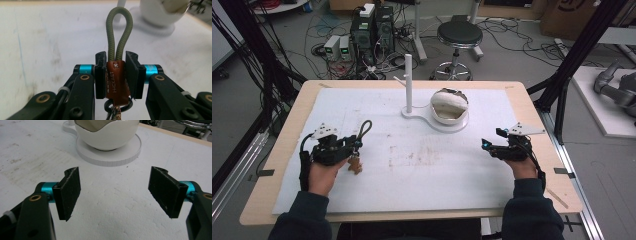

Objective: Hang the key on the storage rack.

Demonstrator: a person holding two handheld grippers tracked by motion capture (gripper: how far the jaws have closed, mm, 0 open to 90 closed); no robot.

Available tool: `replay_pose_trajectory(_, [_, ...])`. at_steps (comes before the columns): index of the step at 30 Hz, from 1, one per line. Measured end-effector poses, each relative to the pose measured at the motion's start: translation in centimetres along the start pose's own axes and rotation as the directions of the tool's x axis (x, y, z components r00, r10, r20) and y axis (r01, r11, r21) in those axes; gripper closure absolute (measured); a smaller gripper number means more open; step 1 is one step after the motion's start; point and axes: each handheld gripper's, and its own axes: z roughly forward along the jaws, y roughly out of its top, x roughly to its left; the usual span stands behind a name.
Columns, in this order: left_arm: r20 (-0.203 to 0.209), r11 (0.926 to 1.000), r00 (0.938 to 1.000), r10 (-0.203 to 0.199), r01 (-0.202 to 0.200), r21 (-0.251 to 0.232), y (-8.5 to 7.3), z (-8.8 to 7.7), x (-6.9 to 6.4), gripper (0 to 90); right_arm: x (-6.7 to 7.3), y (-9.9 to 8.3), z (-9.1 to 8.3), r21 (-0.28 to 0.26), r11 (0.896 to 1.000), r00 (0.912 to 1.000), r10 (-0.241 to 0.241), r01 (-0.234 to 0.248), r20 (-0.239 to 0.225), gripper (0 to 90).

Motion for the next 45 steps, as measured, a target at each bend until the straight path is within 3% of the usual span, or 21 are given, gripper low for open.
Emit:
replay_pose_trajectory(7, [0.043,0.9909,0.9963,0.075,-0.069,-0.116,4.3,1.5,-1.3,71.1,0.0,0.0,0.0,-0.004,1.0,1.0,-0.003,0.003,0.0,26.3])
replay_pose_trajectory(10, [0.049,0.9845,0.9922,0.115,-0.107,-0.139,6.0,2.4,-2.1,71.1,-0.1,-0.1,0.0,-0.007,1.0,1.0,0.002,-0.002,0.001,26.3])
replay_pose_trajectory(17, [0.079,0.9745,0.983,0.166,-0.151,-0.166,9.3,4.7,-4.0,71.1,-0.3,-0.2,0.0,-0.008,1.0,1.0,0.006,-0.006,-0.001,26.3])
replay_pose_trajectory(23, [0.07,0.9704,0.9777,0.198,-0.185,-0.155,11.6,6.8,-5.1,71.1,-0.3,-0.3,0.1,-0.01,1.0,0.9999,0.009,-0.009,-0.005,26.3])
replay_pose_trajectory(30, [0.019,0.976,0.9794,0.201,-0.199,-0.09,12.9,9.4,-5.4,71.0,-0.3,-0.3,0.2,-0.007,1.0,0.9999,0.004,-0.004,-0.01,26.3])
replay_pose_trajectory(37, [-0.03,0.9763,0.9762,0.215,-0.216,-0.018,13.0,11.5,-5.5,71.0,-0.4,-0.5,0.2,-0.005,1.0,0.9999,0.01,-0.01,-0.013,26.3])
replay_pose_trajectory(41, [-0.034,0.9761,0.9756,0.217,-0.216,0.025,12.5,12.7,-5.5,70.9,-0.4,-0.5,0.2,-0.003,1.0,0.9998,0.009,-0.009,-0.016,26.3])
replay_pose_trajectory(45, [-0.024,0.9792,0.9791,0.202,-0.201,0.028,11.8,13.1,-5.2,70.2,-0.4,-0.5,0.2,-0.004,1.0,0.9998,0.007,-0.007,-0.017,26.3])
